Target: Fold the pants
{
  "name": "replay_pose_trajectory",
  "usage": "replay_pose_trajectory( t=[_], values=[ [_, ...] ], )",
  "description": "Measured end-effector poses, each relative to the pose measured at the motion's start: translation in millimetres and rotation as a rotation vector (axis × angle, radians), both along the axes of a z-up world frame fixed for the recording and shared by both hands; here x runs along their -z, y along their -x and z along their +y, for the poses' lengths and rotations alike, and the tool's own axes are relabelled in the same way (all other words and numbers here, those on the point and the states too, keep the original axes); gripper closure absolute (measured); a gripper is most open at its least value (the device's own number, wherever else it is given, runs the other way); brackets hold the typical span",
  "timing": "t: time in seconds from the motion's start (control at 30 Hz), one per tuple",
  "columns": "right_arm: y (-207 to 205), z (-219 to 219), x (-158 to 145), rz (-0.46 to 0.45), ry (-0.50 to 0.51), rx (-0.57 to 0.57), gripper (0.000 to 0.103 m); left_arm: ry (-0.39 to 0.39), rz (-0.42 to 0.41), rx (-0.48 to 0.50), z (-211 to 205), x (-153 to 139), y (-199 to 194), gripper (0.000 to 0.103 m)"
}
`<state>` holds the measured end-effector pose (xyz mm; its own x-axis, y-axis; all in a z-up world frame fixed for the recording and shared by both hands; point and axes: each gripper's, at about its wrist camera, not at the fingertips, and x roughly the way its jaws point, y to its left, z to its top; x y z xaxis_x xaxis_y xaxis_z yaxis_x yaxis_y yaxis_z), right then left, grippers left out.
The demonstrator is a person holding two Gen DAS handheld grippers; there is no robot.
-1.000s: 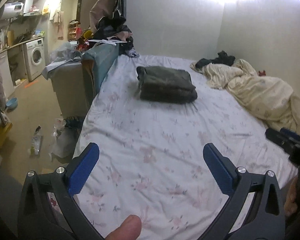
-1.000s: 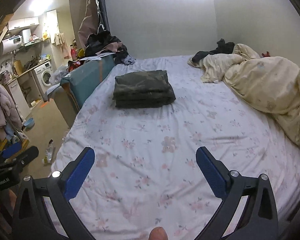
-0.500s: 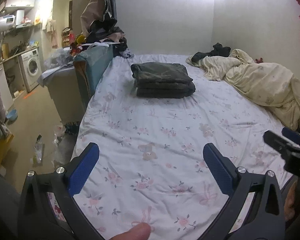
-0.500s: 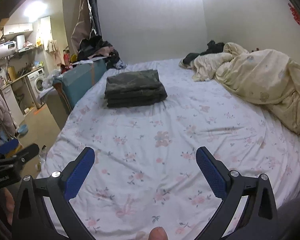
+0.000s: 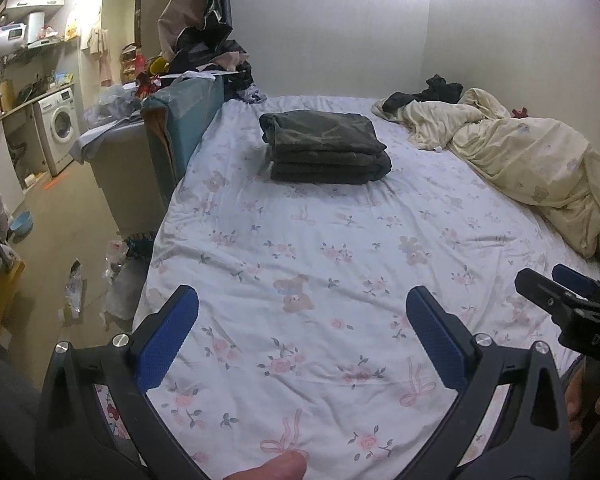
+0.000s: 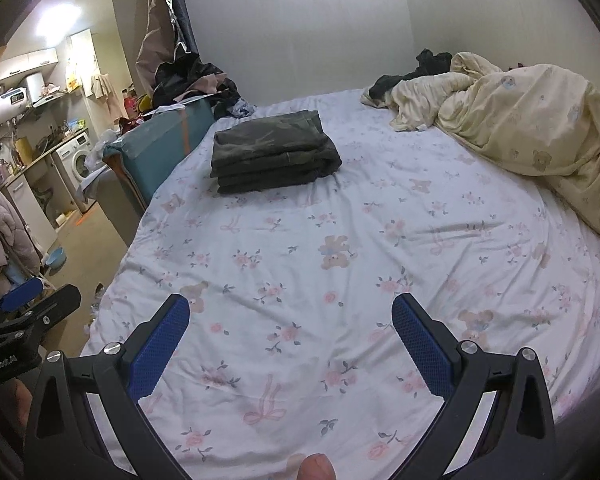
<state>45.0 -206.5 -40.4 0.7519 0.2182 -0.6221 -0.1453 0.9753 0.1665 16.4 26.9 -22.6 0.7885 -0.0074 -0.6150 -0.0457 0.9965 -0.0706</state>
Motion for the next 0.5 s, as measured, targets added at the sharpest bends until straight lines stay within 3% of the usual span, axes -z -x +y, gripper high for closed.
replay_pose_trajectory(
  t=[0.5],
  values=[
    [0.7,4.1,-0.9,-0.014,0.016,-0.014,0.000,0.003,0.006,0.004,1.0,0.8,-0.1,0.001]
  ],
)
